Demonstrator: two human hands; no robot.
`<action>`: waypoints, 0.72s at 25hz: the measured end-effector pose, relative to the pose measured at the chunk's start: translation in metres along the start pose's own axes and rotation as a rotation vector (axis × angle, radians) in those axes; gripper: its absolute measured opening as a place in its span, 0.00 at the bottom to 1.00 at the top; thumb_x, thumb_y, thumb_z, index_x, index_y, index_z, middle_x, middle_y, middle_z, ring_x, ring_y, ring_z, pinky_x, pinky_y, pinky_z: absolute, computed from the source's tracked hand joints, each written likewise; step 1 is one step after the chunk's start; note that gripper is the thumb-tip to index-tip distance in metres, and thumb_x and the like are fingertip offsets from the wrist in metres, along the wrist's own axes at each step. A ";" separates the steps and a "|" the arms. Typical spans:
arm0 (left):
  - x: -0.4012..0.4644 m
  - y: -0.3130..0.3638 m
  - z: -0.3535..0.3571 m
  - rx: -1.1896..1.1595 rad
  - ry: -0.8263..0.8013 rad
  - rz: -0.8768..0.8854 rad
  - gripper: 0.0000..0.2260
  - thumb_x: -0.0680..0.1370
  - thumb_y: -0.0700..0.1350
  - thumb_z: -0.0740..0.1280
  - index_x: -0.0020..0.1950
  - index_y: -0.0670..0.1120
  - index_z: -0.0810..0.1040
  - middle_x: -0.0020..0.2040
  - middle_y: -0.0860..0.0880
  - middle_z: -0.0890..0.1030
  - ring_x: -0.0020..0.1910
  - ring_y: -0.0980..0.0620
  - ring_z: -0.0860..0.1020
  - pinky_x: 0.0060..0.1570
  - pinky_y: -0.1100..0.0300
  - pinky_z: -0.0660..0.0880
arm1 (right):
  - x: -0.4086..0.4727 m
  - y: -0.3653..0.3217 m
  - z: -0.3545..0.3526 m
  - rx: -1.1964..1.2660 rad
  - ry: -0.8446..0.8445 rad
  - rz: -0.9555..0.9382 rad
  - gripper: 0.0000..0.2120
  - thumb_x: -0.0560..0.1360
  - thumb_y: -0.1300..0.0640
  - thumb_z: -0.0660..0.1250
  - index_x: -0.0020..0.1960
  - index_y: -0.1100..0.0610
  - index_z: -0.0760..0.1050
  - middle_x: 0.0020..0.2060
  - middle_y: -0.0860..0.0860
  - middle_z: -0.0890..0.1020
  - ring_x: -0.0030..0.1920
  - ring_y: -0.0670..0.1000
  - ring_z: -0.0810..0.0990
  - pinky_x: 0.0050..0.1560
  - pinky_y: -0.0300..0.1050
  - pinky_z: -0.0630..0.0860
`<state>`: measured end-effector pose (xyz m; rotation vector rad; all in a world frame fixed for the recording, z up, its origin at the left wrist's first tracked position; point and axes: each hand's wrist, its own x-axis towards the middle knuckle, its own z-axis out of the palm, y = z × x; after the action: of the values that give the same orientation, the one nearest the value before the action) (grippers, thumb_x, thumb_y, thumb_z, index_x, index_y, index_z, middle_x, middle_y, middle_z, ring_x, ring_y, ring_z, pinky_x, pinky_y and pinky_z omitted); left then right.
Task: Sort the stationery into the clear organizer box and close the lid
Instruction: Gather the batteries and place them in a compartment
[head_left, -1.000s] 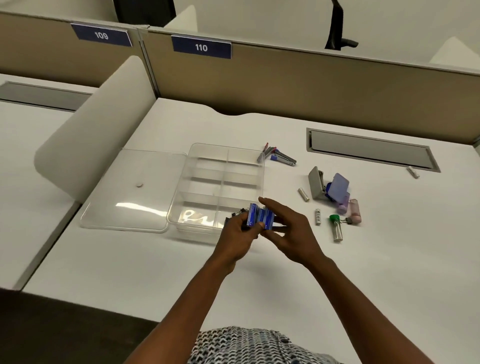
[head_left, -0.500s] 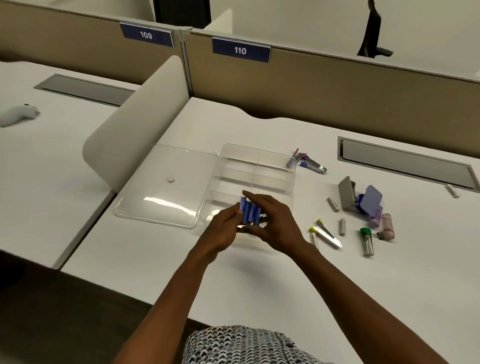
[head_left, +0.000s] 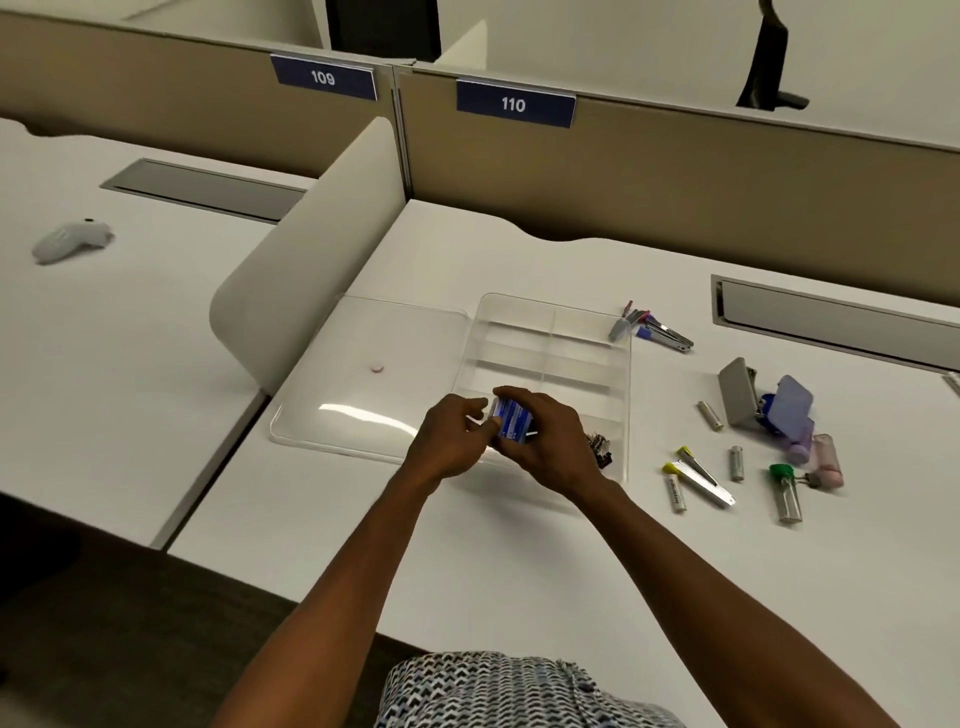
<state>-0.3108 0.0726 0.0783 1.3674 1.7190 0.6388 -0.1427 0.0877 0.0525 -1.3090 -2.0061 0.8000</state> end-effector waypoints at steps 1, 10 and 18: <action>0.004 -0.001 -0.001 0.021 0.024 0.024 0.20 0.78 0.50 0.69 0.69 0.47 0.75 0.58 0.50 0.80 0.49 0.55 0.79 0.50 0.61 0.76 | 0.002 0.001 0.003 -0.016 -0.011 0.013 0.29 0.71 0.46 0.76 0.69 0.50 0.74 0.59 0.50 0.82 0.55 0.50 0.81 0.56 0.50 0.81; 0.038 -0.011 0.005 0.283 0.010 0.004 0.15 0.73 0.40 0.72 0.59 0.43 0.82 0.52 0.44 0.84 0.51 0.45 0.82 0.50 0.57 0.79 | 0.028 -0.009 0.015 -0.511 -0.356 0.032 0.29 0.75 0.49 0.71 0.73 0.49 0.65 0.61 0.54 0.78 0.54 0.59 0.80 0.50 0.49 0.76; 0.051 -0.011 0.015 0.371 -0.039 -0.008 0.12 0.72 0.40 0.71 0.55 0.41 0.80 0.51 0.42 0.83 0.49 0.43 0.82 0.43 0.58 0.76 | 0.040 -0.007 0.020 -0.592 -0.449 0.043 0.26 0.75 0.50 0.71 0.69 0.53 0.68 0.54 0.56 0.81 0.55 0.58 0.77 0.46 0.49 0.72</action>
<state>-0.3076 0.1163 0.0471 1.6109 1.8738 0.2932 -0.1756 0.1196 0.0518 -1.5968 -2.7228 0.5688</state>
